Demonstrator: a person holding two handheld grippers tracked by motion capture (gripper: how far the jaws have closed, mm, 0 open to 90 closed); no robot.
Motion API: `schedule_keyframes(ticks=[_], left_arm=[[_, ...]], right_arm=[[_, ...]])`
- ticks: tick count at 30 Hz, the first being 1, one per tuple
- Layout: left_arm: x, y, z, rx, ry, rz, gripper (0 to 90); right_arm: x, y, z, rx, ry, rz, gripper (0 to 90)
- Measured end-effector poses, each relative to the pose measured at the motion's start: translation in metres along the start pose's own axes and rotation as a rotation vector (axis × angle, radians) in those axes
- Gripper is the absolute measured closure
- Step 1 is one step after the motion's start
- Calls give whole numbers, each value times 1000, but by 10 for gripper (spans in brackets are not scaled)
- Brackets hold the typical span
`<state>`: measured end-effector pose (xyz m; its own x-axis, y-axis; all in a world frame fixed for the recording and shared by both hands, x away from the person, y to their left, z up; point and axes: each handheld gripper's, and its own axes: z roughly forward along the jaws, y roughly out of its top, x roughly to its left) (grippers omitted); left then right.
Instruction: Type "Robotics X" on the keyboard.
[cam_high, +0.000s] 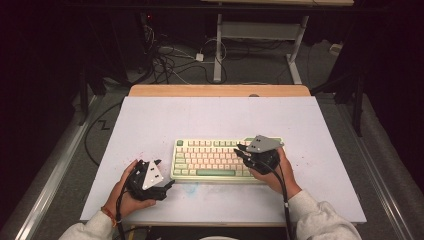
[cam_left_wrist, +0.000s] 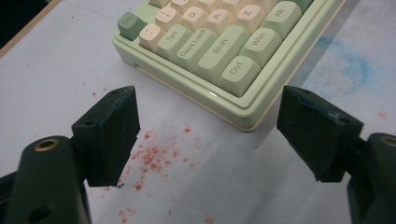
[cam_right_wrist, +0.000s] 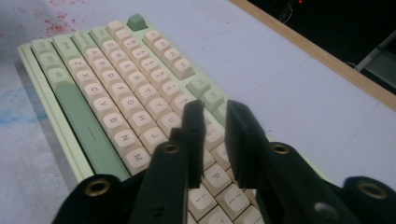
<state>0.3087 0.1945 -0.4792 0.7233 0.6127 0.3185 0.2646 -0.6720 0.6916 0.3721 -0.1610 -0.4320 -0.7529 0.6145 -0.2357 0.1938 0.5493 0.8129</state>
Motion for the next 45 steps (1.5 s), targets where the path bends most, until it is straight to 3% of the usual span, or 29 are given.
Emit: schedule_keyframes(ticks=[5, 7, 11, 12, 17, 25, 31, 36, 37, 38, 45], left_arm=[[0, 0, 0, 0, -4, -2, 203], [0, 0, 0, -4, -10, -10, 202], [1, 1, -2, -25, -28, -21, 202], [0, 1, -2, -27, -25, -21, 202], [1, 1, -4, -43, -25, -32, 210], [2, 4, -5, -48, -32, -48, 275], [4, 8, -8, -72, -54, -60, 378], [7, 12, -8, -85, -109, -80, 568], [8, 13, -8, -82, -113, -80, 568], [10, 15, -7, -87, -138, -93, 633], [13, 26, -1, -72, -186, -93, 875]], right_arm=[[-1, -2, -9, -25, -22, 1, 633], [0, -3, -16, -44, -41, 5, 519], [1, -5, -21, -53, -58, 5, 431], [1, -8, -25, -63, -61, 13, 370], [3, -17, -34, -65, -100, 8, 285], [3, -30, -50, -82, -142, 18, 226], [5, -44, -61, -68, -173, 21, 203], [8, -57, -68, -57, -185, 27, 202], [8, -57, -68, -57, -185, 27, 202], [10, -60, -69, -46, -192, 29, 202], [15, -70, -75, -25, -191, 17, 206]])
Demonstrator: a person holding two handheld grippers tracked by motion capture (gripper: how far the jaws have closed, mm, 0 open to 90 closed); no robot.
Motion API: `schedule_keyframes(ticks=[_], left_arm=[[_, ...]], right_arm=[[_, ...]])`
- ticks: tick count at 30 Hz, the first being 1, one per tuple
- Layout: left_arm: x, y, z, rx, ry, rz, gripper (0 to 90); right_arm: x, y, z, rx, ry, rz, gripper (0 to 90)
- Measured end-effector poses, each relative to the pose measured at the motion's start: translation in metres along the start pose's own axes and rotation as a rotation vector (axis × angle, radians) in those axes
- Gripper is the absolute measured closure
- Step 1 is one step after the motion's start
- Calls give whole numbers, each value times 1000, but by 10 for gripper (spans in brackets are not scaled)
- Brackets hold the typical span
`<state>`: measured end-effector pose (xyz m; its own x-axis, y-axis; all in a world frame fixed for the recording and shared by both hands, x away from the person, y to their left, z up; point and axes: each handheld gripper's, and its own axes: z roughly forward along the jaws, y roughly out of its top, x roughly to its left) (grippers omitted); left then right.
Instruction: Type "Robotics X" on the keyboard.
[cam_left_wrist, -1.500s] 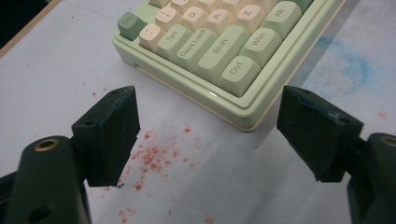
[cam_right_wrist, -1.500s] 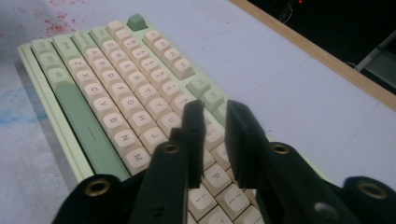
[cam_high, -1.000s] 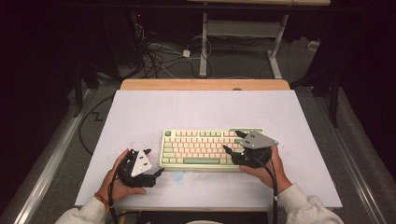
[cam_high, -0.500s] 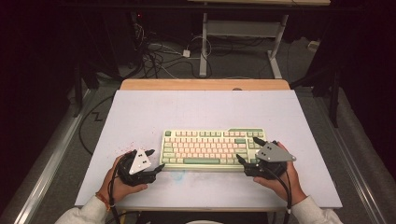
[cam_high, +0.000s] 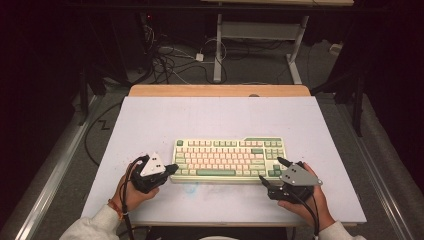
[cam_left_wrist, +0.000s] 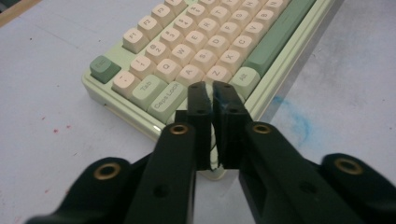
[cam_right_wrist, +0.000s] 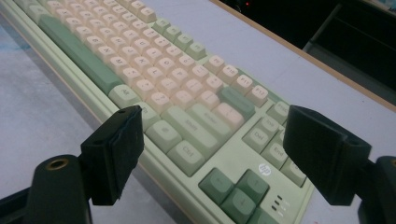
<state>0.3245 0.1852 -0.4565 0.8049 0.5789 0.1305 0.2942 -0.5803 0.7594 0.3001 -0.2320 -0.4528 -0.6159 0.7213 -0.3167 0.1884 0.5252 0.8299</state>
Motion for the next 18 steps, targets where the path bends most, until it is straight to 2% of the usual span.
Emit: schedule_keyframes(ticks=[1, 6, 11, 18], left_arm=[[1, 5, 3, 5, -19, 8, 878], [-1, 17, 10, 20, -26, 22, 879], [-3, 28, 19, 25, -51, 32, 878], [-5, 46, 34, 31, -85, 48, 878]], right_arm=[[0, -1, -1, 4, -1, -3, 206], [-2, -7, -7, 13, -12, 11, 207], [-3, -10, -9, 20, -17, 18, 207], [1, -10, -6, 31, -8, -3, 209]])
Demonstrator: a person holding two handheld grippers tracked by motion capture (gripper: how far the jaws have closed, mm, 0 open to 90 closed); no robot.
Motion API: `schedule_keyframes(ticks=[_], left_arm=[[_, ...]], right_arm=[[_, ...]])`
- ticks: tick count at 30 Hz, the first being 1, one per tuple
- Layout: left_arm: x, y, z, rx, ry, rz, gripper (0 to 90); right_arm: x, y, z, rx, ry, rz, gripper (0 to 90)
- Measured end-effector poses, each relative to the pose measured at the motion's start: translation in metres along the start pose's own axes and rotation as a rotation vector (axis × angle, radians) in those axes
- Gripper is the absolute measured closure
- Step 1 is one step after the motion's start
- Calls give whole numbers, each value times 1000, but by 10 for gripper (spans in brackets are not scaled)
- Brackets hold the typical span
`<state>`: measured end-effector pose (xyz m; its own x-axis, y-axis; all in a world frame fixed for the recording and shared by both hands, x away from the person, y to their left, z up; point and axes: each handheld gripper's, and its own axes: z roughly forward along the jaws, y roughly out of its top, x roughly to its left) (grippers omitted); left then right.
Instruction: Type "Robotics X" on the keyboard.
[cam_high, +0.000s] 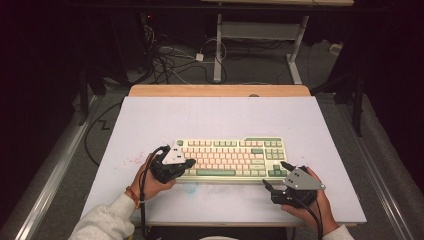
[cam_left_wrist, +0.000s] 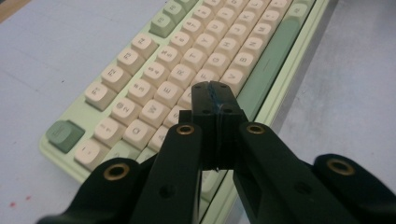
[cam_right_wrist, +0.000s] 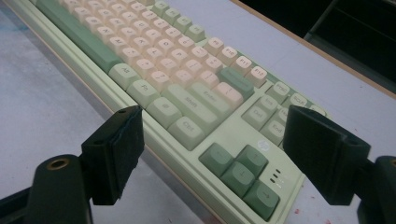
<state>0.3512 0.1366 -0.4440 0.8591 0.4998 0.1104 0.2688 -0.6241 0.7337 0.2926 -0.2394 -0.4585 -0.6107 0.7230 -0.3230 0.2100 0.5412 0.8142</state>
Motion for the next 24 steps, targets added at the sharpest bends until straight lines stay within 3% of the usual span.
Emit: schedule_keyframes(ticks=[11, 24], left_arm=[[-5, 24, 23, 14, -44, 32, 877], [-10, 37, 41, 39, -72, 57, 876]], right_arm=[[1, -1, 3, 4, 10, -8, 209], [1, -2, 3, 8, 16, -13, 209]])
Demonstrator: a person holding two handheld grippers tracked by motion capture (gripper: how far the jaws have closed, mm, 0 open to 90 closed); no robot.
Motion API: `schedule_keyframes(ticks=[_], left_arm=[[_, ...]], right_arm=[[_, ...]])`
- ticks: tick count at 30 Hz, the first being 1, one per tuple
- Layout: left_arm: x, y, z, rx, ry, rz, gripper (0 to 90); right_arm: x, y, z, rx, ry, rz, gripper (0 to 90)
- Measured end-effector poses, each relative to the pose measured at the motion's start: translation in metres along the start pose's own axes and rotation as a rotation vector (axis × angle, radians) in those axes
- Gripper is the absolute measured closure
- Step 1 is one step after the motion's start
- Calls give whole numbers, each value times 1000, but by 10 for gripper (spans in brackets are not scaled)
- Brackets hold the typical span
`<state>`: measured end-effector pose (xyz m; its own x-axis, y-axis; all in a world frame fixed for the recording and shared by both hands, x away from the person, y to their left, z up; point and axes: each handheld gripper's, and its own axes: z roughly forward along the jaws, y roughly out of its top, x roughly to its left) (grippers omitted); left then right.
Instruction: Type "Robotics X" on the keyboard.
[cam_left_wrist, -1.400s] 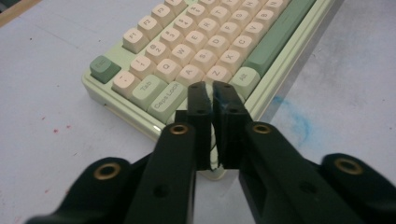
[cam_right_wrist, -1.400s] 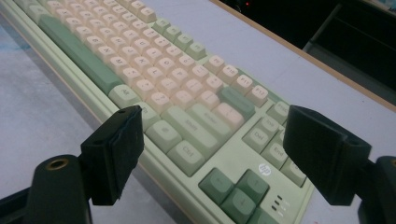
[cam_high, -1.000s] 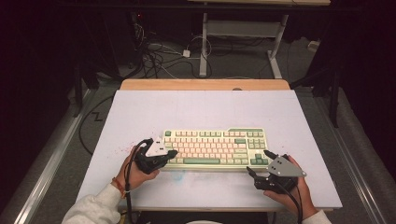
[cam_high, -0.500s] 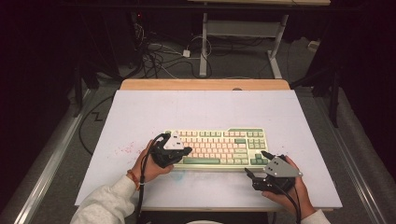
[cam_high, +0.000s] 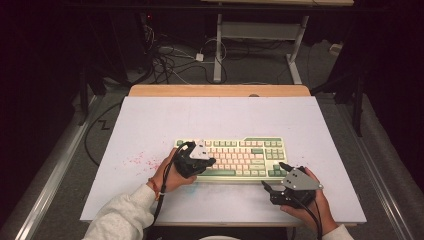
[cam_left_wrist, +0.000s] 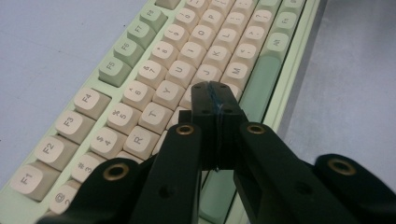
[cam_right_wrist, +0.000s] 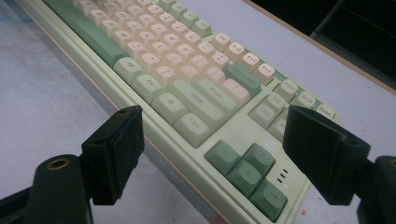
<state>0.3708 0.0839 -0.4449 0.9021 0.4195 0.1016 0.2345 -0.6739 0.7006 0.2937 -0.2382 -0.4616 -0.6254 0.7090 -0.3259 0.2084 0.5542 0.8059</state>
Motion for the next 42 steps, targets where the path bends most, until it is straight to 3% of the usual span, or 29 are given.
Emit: schedule_keyframes(ticks=[16, 24, 28, 34, 38, 39, 42], left_arm=[[1, 5, 15, 39, -15, 1, 876], [-3, 6, 25, 81, -9, 38, 877], [-2, 6, 23, 77, -6, 35, 866], [-3, 6, 7, 13, 24, 52, 842], [0, 1, -4, -42, 28, 37, 765], [1, -2, -10, -64, 50, 34, 736], [1, -5, -16, -80, 67, 43, 665]], right_arm=[[2, 0, 3, 11, 9, -10, 209], [3, -1, 4, 23, 11, -18, 211], [3, 0, 4, 22, 11, -25, 212], [2, 0, 3, 15, 5, -17, 213], [2, 0, 2, 11, 6, -12, 220], [2, 0, 2, 11, 5, -11, 219], [2, 0, 2, 11, 5, -7, 220]])
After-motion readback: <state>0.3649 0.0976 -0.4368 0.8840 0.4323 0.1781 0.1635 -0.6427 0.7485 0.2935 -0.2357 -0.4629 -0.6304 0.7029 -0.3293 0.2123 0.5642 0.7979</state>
